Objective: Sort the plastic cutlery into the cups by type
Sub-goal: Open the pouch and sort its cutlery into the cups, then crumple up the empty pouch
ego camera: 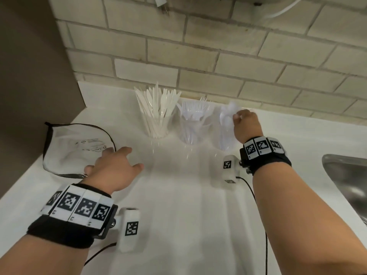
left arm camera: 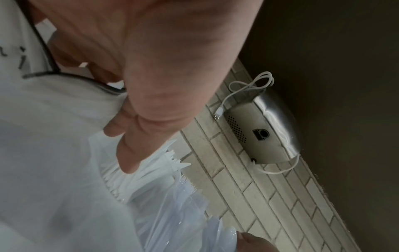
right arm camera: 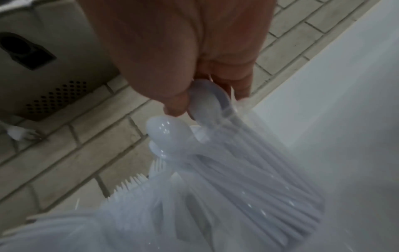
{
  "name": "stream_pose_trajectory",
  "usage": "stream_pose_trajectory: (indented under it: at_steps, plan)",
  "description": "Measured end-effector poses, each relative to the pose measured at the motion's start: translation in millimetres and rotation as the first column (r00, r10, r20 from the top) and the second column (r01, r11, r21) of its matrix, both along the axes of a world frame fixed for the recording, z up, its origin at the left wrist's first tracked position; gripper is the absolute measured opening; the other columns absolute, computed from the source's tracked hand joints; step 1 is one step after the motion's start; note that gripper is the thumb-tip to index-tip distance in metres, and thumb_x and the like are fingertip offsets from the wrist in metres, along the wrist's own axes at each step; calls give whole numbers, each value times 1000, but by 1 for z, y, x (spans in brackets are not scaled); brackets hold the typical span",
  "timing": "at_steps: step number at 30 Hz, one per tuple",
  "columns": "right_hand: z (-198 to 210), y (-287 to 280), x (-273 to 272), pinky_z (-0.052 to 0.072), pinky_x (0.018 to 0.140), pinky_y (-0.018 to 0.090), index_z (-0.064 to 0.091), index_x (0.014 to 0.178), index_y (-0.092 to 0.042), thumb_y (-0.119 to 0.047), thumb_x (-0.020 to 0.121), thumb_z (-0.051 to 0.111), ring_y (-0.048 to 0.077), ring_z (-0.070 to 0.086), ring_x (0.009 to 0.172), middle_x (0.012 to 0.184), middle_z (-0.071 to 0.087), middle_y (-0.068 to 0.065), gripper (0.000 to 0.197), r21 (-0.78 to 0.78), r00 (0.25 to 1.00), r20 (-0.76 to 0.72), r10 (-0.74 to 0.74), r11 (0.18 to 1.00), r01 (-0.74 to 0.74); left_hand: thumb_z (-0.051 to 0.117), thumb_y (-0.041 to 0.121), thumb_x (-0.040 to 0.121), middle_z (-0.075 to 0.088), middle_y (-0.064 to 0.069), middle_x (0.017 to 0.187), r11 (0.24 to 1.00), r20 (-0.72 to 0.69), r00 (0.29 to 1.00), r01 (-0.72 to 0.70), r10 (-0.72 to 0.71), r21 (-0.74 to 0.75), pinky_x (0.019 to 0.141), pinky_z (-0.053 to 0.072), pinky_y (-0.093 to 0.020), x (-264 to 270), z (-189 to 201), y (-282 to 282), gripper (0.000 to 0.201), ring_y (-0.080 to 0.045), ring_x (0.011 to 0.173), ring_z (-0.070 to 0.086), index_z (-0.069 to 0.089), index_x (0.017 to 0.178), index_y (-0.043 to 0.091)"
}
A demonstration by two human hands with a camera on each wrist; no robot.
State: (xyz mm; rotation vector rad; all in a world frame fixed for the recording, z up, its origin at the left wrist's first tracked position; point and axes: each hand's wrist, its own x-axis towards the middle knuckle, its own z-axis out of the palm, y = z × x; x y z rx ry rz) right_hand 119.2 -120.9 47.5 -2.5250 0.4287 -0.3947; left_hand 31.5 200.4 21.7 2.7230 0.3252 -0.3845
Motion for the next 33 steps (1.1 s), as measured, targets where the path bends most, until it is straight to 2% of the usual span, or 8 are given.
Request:
stream_pose_trajectory:
  at_steps: [5,10,16,19,23,29,31,33]
  plan:
    - [0,5,0,30,111,37,27,148,-8,-22,102,31,32,36,135,150,29,17,48,-19,999,32,-18,1000,19,53,56,85,36,-10,143,993,53,998,40,-34,-115,108,31,-46,3,0,-9,70,-29,130,40,35,144,22]
    - [10,49,-28,34,109,26,57,125,-9,-7,91,50,22,45,126,135,45,9,35,-4,925,341,168,984,-177,65,45,83,47,-3,140,930,302,953,127,-18,-345,105,34,-30,1,17,-24,61,-21,127,45,47,136,20]
    - [2,108,-77,33,106,19,19,142,-51,-13,71,73,0,31,132,149,26,-19,97,340,702,31,711,653,-677,80,17,72,59,8,116,697,417,900,220,125,-682,90,49,-23,3,43,-25,67,-9,107,59,49,131,25]
    - [-11,119,-75,37,90,7,43,124,-47,-22,83,71,-2,45,116,133,48,-18,56,434,795,149,587,684,-586,72,21,67,58,6,123,565,376,918,247,123,-787,96,50,-35,5,41,-15,63,-13,112,59,50,125,34]
    - [-8,113,-62,56,77,36,56,89,-25,8,90,41,23,67,76,82,66,-3,36,529,900,167,402,734,-426,62,1,78,56,7,126,547,417,880,237,230,-803,95,50,-38,12,32,0,54,-18,115,58,52,122,32]
    - [3,86,-53,56,83,52,53,88,-27,-19,99,40,30,62,99,92,61,1,19,684,956,294,17,695,-223,52,3,90,65,9,89,603,485,693,90,534,-792,64,54,-24,24,36,23,30,-2,64,66,58,111,23]
    - [9,83,-54,60,69,48,52,103,-20,-22,101,36,28,62,99,102,60,5,16,769,961,272,-49,612,-186,59,21,91,65,2,96,667,531,624,21,574,-745,70,52,-24,21,39,26,27,-7,75,65,57,118,19]
    - [10,85,-55,60,60,45,49,114,-15,-23,102,35,27,62,97,109,60,9,20,812,971,233,-48,560,-168,63,38,86,48,-8,132,832,669,604,19,432,-554,94,40,-20,11,38,19,55,-10,113,49,45,135,20]
